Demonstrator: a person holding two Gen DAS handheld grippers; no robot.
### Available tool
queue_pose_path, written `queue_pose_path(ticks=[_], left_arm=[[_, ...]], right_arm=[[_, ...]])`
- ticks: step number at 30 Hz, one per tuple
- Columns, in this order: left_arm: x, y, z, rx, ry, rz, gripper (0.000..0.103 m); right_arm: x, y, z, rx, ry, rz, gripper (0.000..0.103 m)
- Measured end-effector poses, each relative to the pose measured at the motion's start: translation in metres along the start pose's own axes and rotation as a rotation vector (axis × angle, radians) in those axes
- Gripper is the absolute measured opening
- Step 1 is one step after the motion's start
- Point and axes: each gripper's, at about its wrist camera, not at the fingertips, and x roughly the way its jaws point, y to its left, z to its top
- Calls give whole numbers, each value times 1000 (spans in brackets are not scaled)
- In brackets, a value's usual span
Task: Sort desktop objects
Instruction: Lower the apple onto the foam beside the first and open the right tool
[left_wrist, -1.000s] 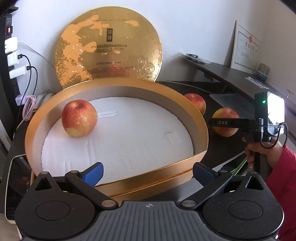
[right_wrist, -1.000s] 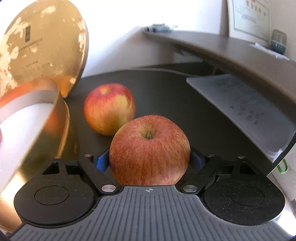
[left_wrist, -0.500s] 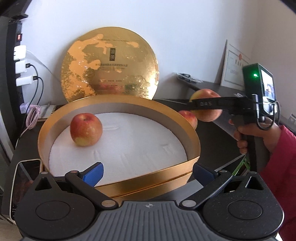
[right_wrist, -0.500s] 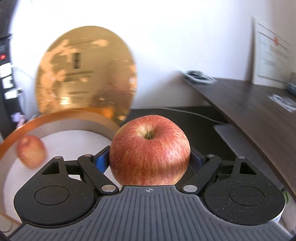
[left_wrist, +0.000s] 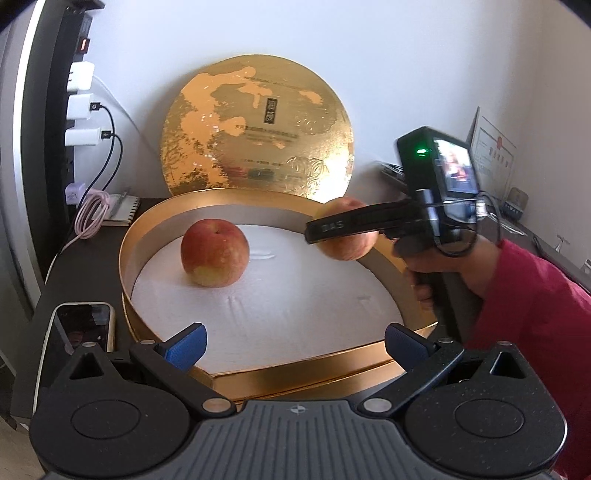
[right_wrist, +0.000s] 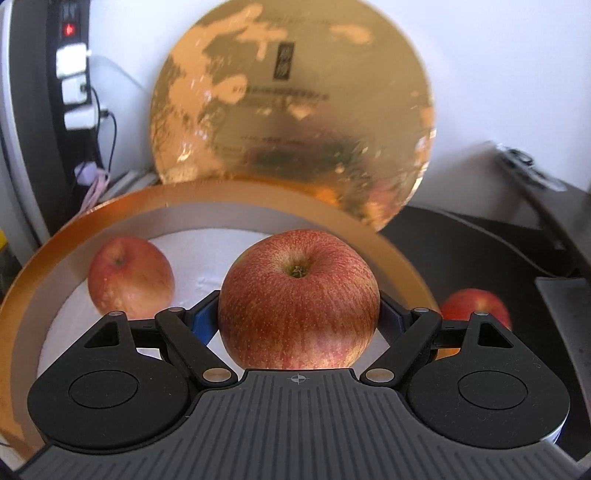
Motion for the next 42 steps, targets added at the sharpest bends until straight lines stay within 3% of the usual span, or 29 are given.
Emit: queue_pose_path(ticks=[8, 18, 31, 36, 42], left_arm=[[7, 14, -1, -26, 6, -12, 103], [4, 12, -3, -27, 6, -20, 103], [2, 7, -3, -21, 15, -11, 103], [1, 5, -2, -16, 18, -4, 103], [-4, -4, -3, -1, 19, 9, 103]], right_arm=[[50, 15, 7, -19, 138, -2, 85], [71, 20, 11, -46, 207, -9, 85], [72, 11, 7, -33, 254, -9, 86], [63, 11, 8, -42, 237, -25, 96], [34, 11, 3, -32, 200, -13, 97]])
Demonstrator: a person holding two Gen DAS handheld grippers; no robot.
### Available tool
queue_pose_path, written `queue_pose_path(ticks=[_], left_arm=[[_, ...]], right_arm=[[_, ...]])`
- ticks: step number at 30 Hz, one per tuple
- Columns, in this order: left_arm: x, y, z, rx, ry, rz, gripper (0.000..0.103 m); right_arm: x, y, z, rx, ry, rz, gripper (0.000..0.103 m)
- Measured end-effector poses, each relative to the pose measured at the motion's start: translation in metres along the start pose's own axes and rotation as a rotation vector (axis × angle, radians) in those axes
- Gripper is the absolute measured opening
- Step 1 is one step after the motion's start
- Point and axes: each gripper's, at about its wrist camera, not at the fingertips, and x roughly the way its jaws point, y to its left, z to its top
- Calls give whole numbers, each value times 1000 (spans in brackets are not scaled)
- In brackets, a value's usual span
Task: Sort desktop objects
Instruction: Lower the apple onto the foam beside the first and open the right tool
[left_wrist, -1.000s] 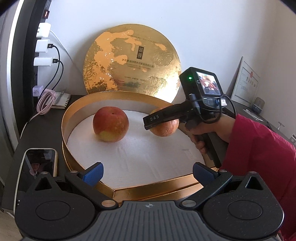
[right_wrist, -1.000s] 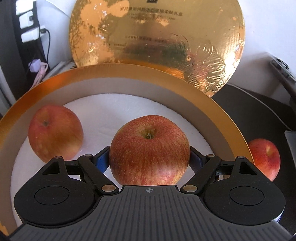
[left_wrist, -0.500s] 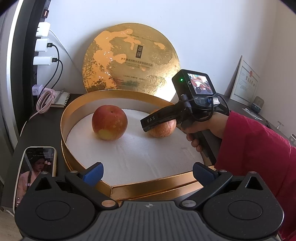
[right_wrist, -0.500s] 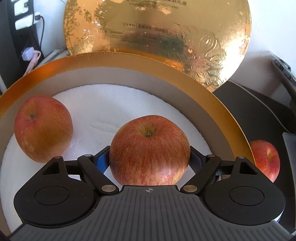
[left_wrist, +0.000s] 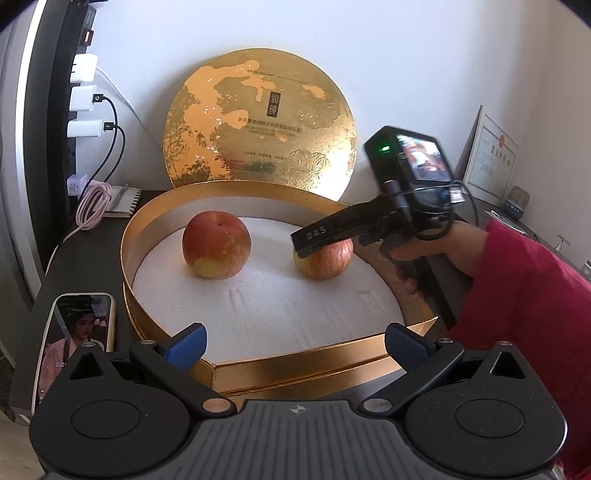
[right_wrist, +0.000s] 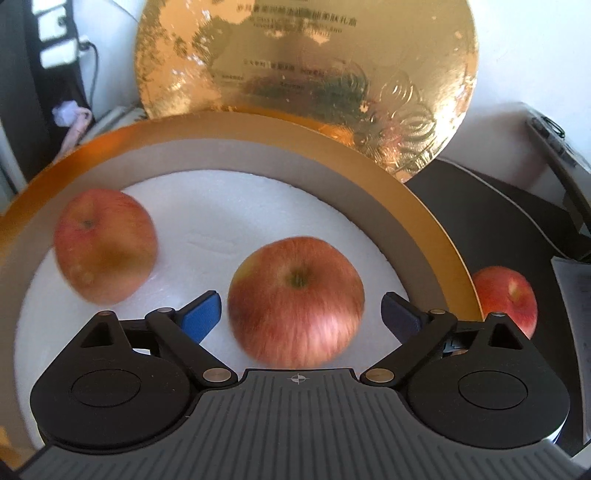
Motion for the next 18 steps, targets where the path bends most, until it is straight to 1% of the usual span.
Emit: queue_pose_path(ticks=[4, 11, 18], left_arm=[[-4, -8, -1, 15, 4, 9, 103], [-10, -23, -2, 46, 11, 31, 103], [-10, -40, -5, 72, 50, 70, 103]], right_arm=[[-30, -8, -14, 43, -44, 21, 97], [-85, -21, -44, 119, -135, 92, 99], [-124, -23, -83, 158, -168, 114, 99]])
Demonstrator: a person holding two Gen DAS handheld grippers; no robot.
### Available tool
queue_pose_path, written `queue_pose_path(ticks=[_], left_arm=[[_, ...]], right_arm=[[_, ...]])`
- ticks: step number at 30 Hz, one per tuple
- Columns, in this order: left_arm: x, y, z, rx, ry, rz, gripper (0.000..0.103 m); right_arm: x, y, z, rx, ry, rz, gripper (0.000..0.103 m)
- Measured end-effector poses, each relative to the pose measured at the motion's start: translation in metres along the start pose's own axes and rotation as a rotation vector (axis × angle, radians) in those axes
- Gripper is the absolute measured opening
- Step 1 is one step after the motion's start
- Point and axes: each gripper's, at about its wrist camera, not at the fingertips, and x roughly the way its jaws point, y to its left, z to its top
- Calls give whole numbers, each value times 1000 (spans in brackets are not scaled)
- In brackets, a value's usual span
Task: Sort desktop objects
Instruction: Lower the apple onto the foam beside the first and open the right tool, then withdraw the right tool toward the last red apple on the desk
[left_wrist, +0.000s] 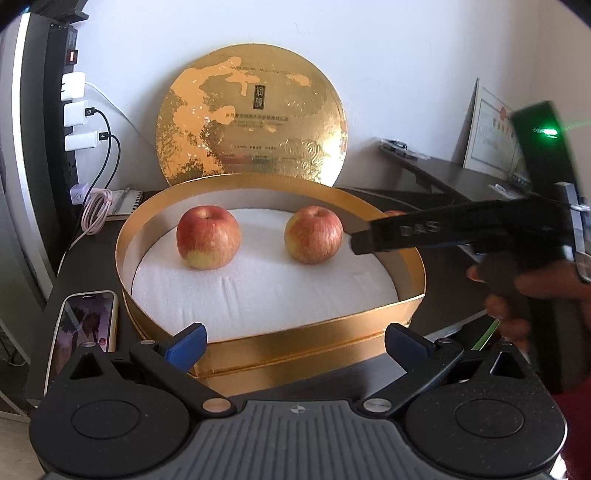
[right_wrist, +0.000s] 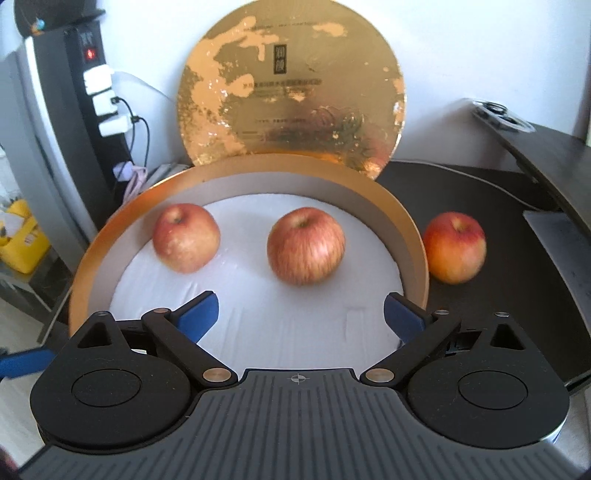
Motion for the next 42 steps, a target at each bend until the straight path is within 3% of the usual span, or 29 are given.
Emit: queue_pose_path(ticks=[6, 17, 30, 42], left_arm=[[-2, -15, -3, 16, 9, -7, 103], [3, -33, -1, 37, 28, 15, 103], [16, -36, 6, 33, 23, 10, 103], [45, -41, 24, 48, 32, -20, 103]], right_arm=[[-27, -19, -21, 31, -5, -26, 99], [-34, -51, -47, 102, 15, -31, 99], [-30, -78, -49, 152, -37, -59, 99], [1, -132, -39, 261, -47, -109, 98]])
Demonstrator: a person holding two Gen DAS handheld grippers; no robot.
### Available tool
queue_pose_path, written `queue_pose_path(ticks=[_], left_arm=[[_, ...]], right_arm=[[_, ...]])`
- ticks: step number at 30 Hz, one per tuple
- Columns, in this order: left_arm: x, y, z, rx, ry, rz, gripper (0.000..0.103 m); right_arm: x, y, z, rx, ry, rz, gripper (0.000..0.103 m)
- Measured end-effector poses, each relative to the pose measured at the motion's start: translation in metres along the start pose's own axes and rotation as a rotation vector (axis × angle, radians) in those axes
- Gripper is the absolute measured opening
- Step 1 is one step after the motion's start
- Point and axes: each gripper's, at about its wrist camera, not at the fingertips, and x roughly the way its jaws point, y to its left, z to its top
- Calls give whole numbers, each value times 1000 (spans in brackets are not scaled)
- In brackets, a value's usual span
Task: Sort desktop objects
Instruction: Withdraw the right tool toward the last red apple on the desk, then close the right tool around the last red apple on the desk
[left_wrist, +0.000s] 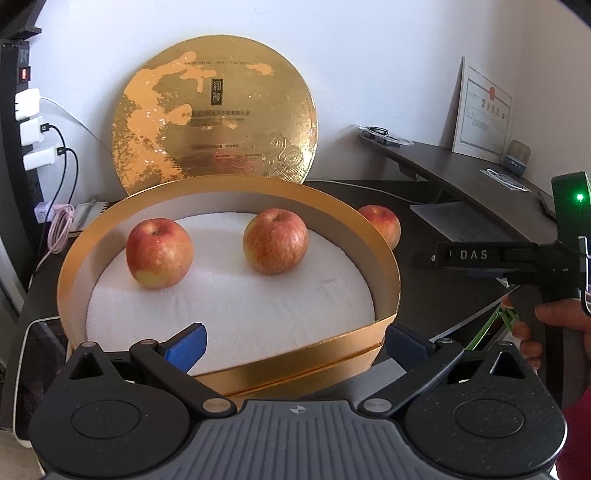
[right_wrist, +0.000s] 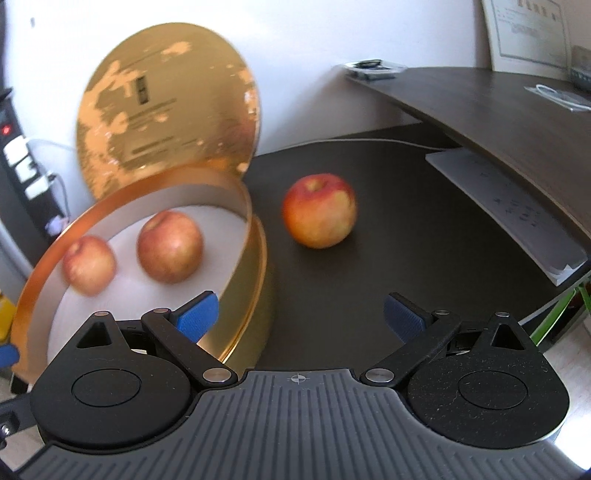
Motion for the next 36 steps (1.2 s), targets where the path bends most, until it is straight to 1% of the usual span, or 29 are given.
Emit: queue_pose_path(ticks=[4, 7, 9, 14, 18, 22, 25, 29, 33, 36], left_arm=[[12, -2, 3, 1, 12, -14, 103], [20, -3, 6, 3, 23, -19, 103], [23, -2, 7, 3, 28, -21, 103], [30, -1, 10, 1, 36, -19, 103], [35, 2, 12, -2, 48, -14, 103], [39, 3, 13, -1, 52, -15, 103], [40, 3, 13, 1, 53, -18, 103], [40, 4, 12, 0, 55, -24, 103], [39, 6, 11, -6, 55, -24, 103], [38, 7, 10, -9, 57, -28, 103]], right_arm=[[13, -11, 13, 16, -21, 7, 96], [25, -23, 28, 64, -38, 22, 96], [37, -29, 39, 92, -39, 30, 92], [74, -33, 63, 110, -20, 41, 91], [108, -32, 77, 117, 23, 58, 92], [133, -30, 82, 124, 65, 50, 92], [145, -29, 83, 139, 90, 65, 92], [158, -27, 85, 148, 105, 39, 92], [167, -27, 86, 153, 114, 21, 87], [170, -25, 84, 149, 113, 14, 86]])
